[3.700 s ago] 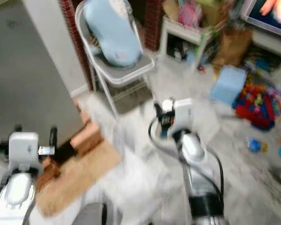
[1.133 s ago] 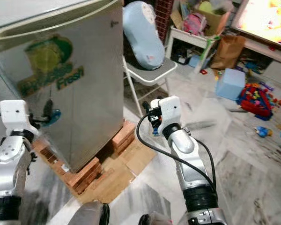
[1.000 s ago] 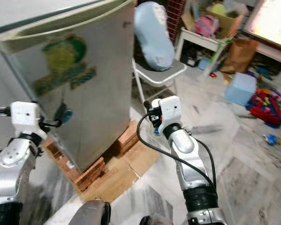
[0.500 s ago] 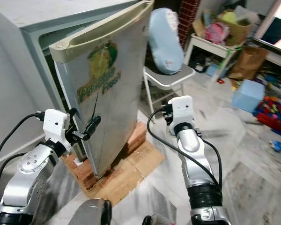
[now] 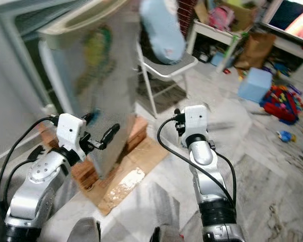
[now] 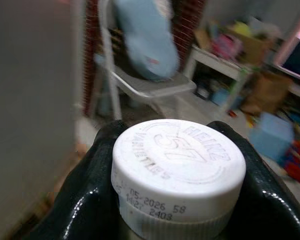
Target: Restocking fridge
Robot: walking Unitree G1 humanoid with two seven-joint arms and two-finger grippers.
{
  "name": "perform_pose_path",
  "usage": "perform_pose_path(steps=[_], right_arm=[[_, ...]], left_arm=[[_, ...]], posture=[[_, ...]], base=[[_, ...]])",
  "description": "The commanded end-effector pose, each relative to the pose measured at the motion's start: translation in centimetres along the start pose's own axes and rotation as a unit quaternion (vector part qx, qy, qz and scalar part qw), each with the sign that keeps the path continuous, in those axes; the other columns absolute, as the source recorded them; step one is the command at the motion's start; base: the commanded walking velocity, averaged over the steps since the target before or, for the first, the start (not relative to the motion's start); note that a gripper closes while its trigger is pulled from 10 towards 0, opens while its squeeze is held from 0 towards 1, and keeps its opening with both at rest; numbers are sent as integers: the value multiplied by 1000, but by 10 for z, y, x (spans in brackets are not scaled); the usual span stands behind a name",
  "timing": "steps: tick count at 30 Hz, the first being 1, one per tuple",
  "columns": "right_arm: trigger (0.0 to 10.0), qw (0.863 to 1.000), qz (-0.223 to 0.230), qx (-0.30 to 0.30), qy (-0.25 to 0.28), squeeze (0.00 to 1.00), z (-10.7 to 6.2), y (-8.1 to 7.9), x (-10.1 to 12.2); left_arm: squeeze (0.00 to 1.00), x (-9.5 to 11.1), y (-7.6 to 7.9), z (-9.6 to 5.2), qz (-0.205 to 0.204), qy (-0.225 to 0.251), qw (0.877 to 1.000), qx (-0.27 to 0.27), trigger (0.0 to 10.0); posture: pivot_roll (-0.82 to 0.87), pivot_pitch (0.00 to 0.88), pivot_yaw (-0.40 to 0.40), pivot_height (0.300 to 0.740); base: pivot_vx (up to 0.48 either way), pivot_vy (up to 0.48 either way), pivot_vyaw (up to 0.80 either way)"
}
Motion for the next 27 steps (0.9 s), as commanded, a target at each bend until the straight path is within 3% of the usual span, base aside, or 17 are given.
perform_pose_path(steps=[1,7,11,13,15,17,20,27], right_arm=[[10000,1000,-2,-19,17,0,0,10,9],[10000,1000,-3,-20,16,0,1,10,9],[10000,1000,-2,-19,16,0,0,10,8],[10000,1000,-1,-17,15,0,0,11,8],[10000,1000,0,-8,15,0,0,9,7],[10000,1000,0,-8,15,0,0,9,7],[10000,1000,2,2,18,0,0,4,9],[10000,1000,14,1,22,0,2,5,12]], left_arm=[[0,2,7,3,3,3,1000,-14,10000],[0,4,12,7,8,6,1000,-19,10000],[0,6,0,8,35,10,999,40,10000],[0,-1,-32,-4,45,1,987,152,10000],[0,-8,-51,-15,38,-15,977,207,10000],[0,-8,-51,-15,38,-15,977,207,10000],[0,-16,-78,-30,20,-33,962,269,10000],[0,-13,-99,-35,38,-31,954,294,10000]], posture=[[75,103,-72,740],[73,104,-72,740],[69,103,-71,740],[72,103,-73,740],[74,104,-74,740],[74,104,-74,740],[81,101,-78,740],[82,99,-79,740]], base=[[0,-360,0],[0,-159,0],[0,0,0],[0,0,0],[0,0,0],[0,0,0],[0,470,0],[0,480,0]])
Point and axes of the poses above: a point about 5 cm out from each wrist's last joint towards the gripper, its own z axis pointing out of the wrist towards the gripper, its own x axis along the axis of the wrist's last joint, y = z × x, the point moved 4 cm from there along z, pointing out of the wrist towards the gripper, and after that the axes turned 3 degrees about z, right-handed, at the moved point
